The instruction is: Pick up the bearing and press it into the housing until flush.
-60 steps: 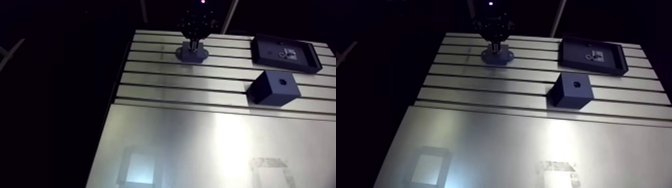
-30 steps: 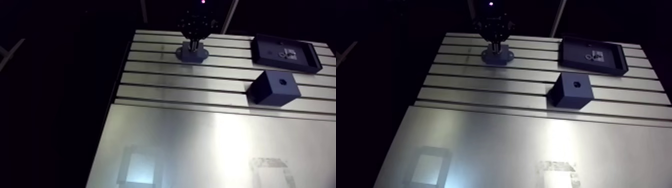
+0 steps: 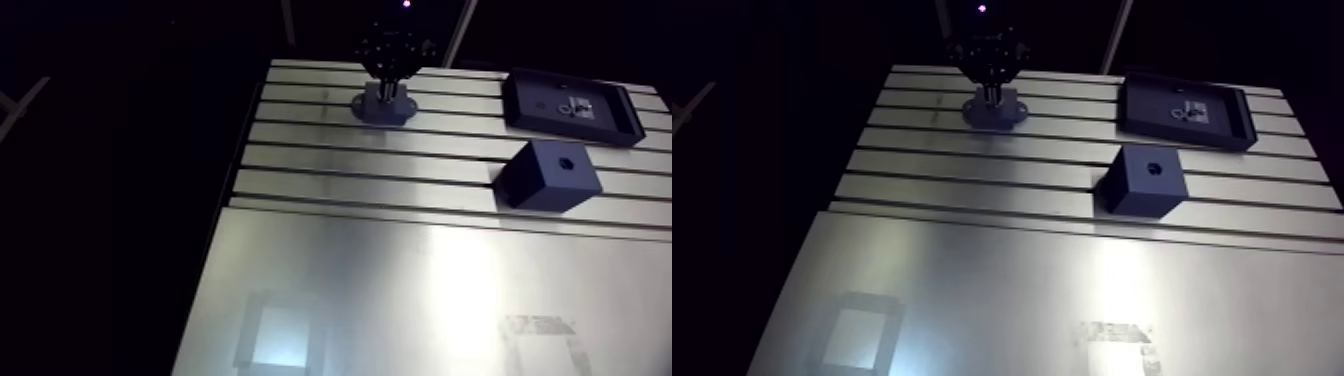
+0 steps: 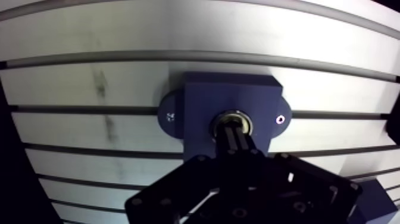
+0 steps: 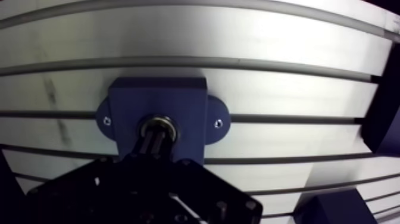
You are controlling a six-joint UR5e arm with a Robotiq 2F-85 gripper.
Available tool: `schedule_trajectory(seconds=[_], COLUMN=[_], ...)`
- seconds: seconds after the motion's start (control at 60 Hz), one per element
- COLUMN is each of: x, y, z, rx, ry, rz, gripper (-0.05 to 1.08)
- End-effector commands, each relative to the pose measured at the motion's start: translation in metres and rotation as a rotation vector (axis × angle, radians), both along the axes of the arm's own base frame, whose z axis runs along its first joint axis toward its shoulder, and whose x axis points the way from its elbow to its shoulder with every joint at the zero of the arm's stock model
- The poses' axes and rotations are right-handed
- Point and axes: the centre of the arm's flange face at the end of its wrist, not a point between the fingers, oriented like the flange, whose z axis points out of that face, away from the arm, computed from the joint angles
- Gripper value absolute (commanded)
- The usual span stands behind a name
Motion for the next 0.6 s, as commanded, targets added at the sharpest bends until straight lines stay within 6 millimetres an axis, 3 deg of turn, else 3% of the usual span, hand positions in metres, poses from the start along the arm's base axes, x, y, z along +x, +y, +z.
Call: schedule_trajectory(seconds=[0.017, 0.6], x=[0.0001, 0.0], y=[0.0, 0.0], z=[-0.0012, -0.005], rx=[0.0, 0.0], ry=[-0.002, -0.008], rz=[0.0, 0.002], gripper=[1.08, 1.08])
